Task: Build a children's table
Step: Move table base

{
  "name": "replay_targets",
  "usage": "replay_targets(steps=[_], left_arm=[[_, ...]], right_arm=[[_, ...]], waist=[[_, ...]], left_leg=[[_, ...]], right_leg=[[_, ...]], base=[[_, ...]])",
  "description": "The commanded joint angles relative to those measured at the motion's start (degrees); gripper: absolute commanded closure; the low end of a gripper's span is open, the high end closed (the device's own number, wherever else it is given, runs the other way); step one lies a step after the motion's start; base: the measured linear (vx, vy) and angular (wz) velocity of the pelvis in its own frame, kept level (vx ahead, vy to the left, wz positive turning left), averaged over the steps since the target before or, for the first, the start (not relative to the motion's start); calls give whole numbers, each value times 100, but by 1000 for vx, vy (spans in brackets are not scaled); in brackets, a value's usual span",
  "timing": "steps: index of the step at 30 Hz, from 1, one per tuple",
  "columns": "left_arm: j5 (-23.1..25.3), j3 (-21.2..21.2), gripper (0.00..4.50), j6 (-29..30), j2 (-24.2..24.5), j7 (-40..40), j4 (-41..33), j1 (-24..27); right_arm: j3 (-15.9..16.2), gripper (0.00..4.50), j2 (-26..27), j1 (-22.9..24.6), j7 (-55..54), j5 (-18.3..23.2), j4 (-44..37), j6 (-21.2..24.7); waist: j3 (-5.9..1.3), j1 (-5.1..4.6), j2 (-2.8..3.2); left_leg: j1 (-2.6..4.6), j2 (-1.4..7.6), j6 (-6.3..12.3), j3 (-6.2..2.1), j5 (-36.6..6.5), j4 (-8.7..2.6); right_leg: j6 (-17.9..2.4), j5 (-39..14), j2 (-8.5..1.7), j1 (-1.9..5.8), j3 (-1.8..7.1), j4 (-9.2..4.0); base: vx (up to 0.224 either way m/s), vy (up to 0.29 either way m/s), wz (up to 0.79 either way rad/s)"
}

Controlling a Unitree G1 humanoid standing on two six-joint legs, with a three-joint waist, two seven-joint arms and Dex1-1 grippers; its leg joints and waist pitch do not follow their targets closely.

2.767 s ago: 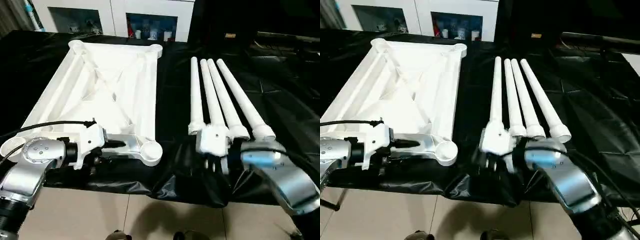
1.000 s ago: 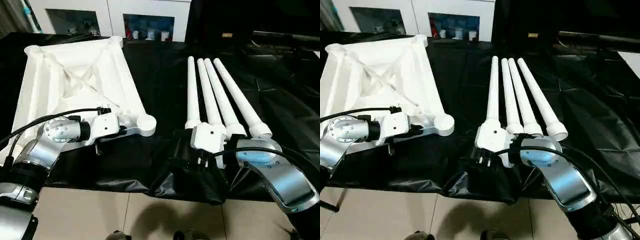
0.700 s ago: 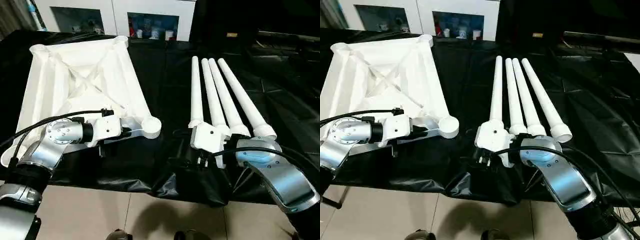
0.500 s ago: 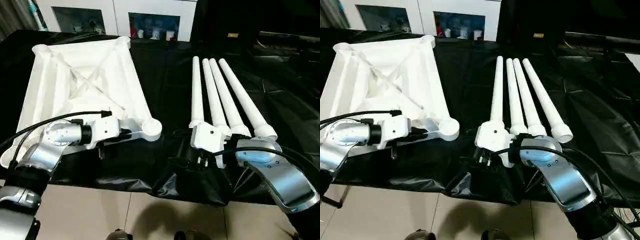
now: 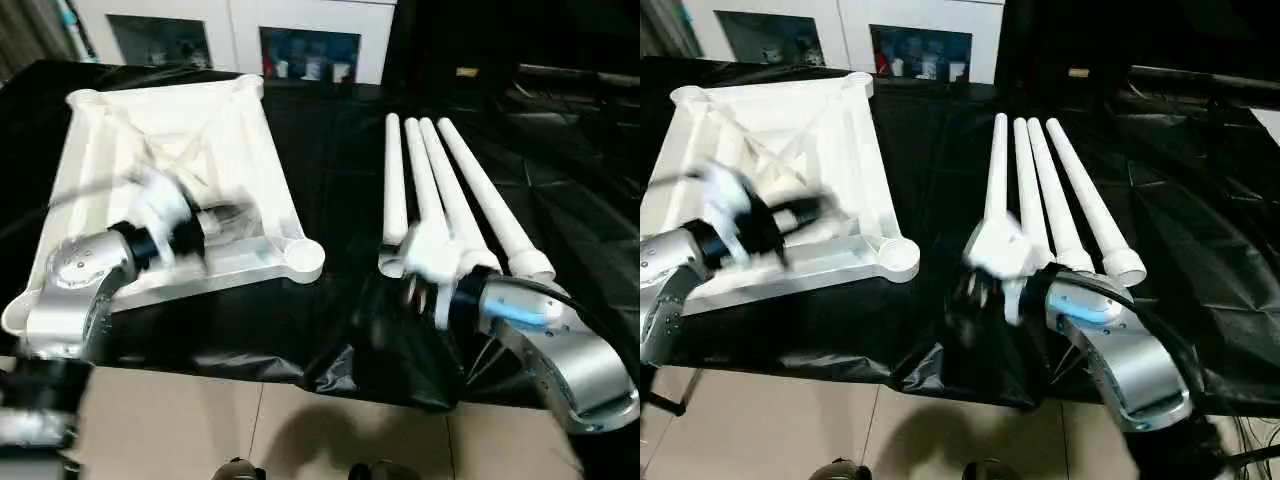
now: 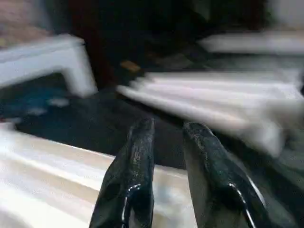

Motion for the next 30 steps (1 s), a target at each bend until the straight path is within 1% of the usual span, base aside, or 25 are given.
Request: replay_targets(steps=[1, 2, 3, 4, 6, 9, 11, 13, 14, 15, 16, 17, 18, 19, 20, 21, 22, 23, 24, 25, 26, 27, 28, 29, 30], left_arm=[[-194, 170, 325, 495, -331, 991, -609, 319], [-129, 139, 322, 535, -594, 1351, -971, 636], [-46, 92, 322, 470, -741, 1510, -1174, 842], [96, 62, 322, 368, -850, 1630, -1281, 974], [506, -25, 322, 236, -1088, 1898, -1435, 1255], [1357, -239, 322, -116, -1416, 2375, -1543, 1668], [1421, -308, 322, -162, -1458, 2407, -1566, 1728], [1528, -511, 322, -240, -1456, 2477, -1654, 1812], [1581, -671, 322, -71, -1444, 2664, -1811, 1877], [1581, -671, 322, -71, -1444, 2664, -1811, 1877], [1631, -764, 322, -71, -1421, 2662, -1824, 1894], [1652, -803, 322, -66, -1416, 2646, -1817, 1900], [1764, -866, 322, -66, -1422, 2647, -1799, 1914], [1806, -890, 322, -45, -1471, 2613, -1813, 1933], [1856, -878, 322, -53, -1518, 2605, -1822, 1945], [1856, -878, 322, -53, -1518, 2605, -1822, 1945], [1917, -882, 322, -73, -1542, 2603, -1830, 1956], [2033, -949, 322, -95, -1542, 2574, -1825, 1956], [2058, -965, 322, -103, -1538, 2569, -1824, 1955], [2115, -1010, 322, -119, -1520, 2558, -1820, 1949], [2140, -1067, 322, -42, -1497, 2626, -1854, 1950], [2256, -1130, 322, -58, -1454, 2711, -1881, 1945], [2321, -1185, 322, -63, -1417, 2769, -1907, 1942], [2282, -1205, 322, -23, -1419, 2756, -1919, 1944], [2280, -1203, 322, 24, -1446, 2806, -1938, 1958]], right_arm=[[-474, 82, 281, 120, -888, -60, 71, 97], [-647, 66, 541, 282, -1298, -104, -5, 42], [-732, 52, 693, 396, -1533, -146, -78, 12], [-786, 46, 806, 470, -1703, -179, -129, 40], [-870, 46, 1032, 617, -2061, -268, -209, 85], [-837, 46, 1172, 881, -2334, -458, -212, -167], [-806, 46, 1162, 938, -2350, -517, -187, -209], [-734, 46, 1154, 1022, -2387, -626, -133, -292], [-707, 46, 1209, 1059, -2465, -646, -156, -277], [-707, 46, 1209, 1059, -2465, -646, -156, -277], [-715, 46, 1244, 1070, -2495, -613, -174, -267], [-724, 46, 1250, 1072, -2502, -600, -176, -270], [-735, 46, 1268, 1079, -2524, -591, -186, -272], [-794, 46, 1326, 1078, -2591, -568, -174, -276], [-802, 46, 1342, 1081, -2623, -559, -170, -286], [-802, 46, 1342, 1081, -2623, -559, -170, -286], [-804, 46, 1352, 1087, -2643, -549, -170, -287], [-787, 46, 1361, 1096, -2644, -556, -168, -303], [-785, 46, 1365, 1097, -2642, -557, -167, -307], [-781, 46, 1376, 1100, -2634, -562, -164, -314], [-779, 46, 1386, 1103, -2641, -568, -160, -333], [-796, 46, 1419, 1113, -2664, -548, -159, -339], [-815, 46, 1449, 1122, -2697, -530, -160, -337], [-827, 46, 1458, 1129, -2722, -533, -160, -334], [-829, 46, 1445, 1139, -2756, -576, -162, -341]], waist=[[-395, -6, 13], [-419, 0, 28], [-393, -12, 34], [-396, -10, 13], [-412, -24, 39], [-363, -38, 37], [-347, -35, 23], [-352, 46, -26], [-346, 117, -31], [-349, 158, -46], [-350, 245, -27], [-350, 245, -27], [-288, 288, -31], [-285, 308, 19], [-297, 284, 35], [-295, 256, 84], [-337, -37, 158], [-317, -147, 195], [-288, -230, 156], [-260, -269, 113], [-257, -299, 63], [-265, -300, 5], [-344, 32, -157], [-318, 21, -37], [-254, -158, 69]], left_leg=[[-32, 300, 108, -56, -155, -383], [-26, 308, 101, -45, -116, -374], [-60, 329, 141, -50, -52, -388], [-42, 297, 166, -36, -85, -387], [-40, 292, 213, -47, 50, -384], [-38, 288, 157, -57, -360, -415], [-41, 279, 159, -48, -488, -416], [-129, 173, 605, -33, -389, -312], [-201, 135, 875, -95, -291, -129], [-234, 140, 999, -150, -271, 7], [-387, 170, 1088, -320, -221, 319], [-387, 170, 1088, -320, -221, 319], [-327, 88, 482, -339, -469, 357], [-215, 19, 376, -276, -457, 185], [-102, 6, 412, -215, -454, 71], [17, 27, 522, -143, -544, -83], [499, 125, 1109, 65, -745, -418], [628, 235, 1474, 222, -930, -611], [517, 294, 1586, 273, -986, -717], [424, 369, 1557, 465, -1273, -805], [416, 371, 1462, 545, -1409, -795], [424, 316, 1278, 647, -1571, -717], [-35, 166, 1071, 52, -1624, 383], [-244, 400, 964, -350, -1271, 522], [-321, 404, 589, -637, -806, 72]], right_leg=[[-1621, 95, -528, 372, 330, -349], [-1574, 105, -529, 392, 344, -333], [-1490, 146, -532, 377, 355, -349], [-1346, 31, -495, 370, 348, -380], [-1195, 247, -466, 366, 353, -373], [-951, -350, -487, 354, 351, -468], [-854, -611, -508, 347, 373, -497], [-855, -1135, -767, 455, 577, -618], [-964, -1270, -1025, 542, 763, -732], [-1052, -1374, -1212, 586, 888, -815], [-1298, -1516, -1568, 676, 1125, -934], [-1298, -1516, -1568, 676, 1125, -934], [-1641, -1543, -1108, 625, 1379, -914], [-1599, -1460, -757, 522, 1320, -876], [-1483, -1439, -586, 432, 1272, -854], [-1323, -1435, -409, 298, 1180, -795], [-831, -1134, 59, -198, 691, -460], [-615, -1193, 118, -387, 248, -159], [-492, -1042, 93, -356, 81, 12], [-378, -877, -88, -308, -149, 91], [-394, -836, -202, -269, -179, 19], [-480, -906, -336, -247, -101, -165], [-926, -1447, -1844, 370, 1180, -995], [-1280, -1763, -2181, 533, 1242, -1070], [-1461, -2290, -1566, 438, 628, -904]], base=[[0, 0, 0], [0, 0, 0], [0, 0, 0], [0, 0, 0], [0, 0, 0], [0, 0, 0], [0, 0, 0], [0, 0, 0], [0, 0, 0], [0, 0, 0], [-8, 83, 0], [-8, 83, 0], [-13, 134, -22], [-26, 188, -33], [-26, 188, -33], [-41, 240, -23], [-44, 271, -27], [-44, 271, -27], [-33, 276, -36], [-35, 246, -43], [-35, 246, -43], [-37, 212, -37], [-6, 244, -30], [-6, 244, -30], [10, 291, -44]])
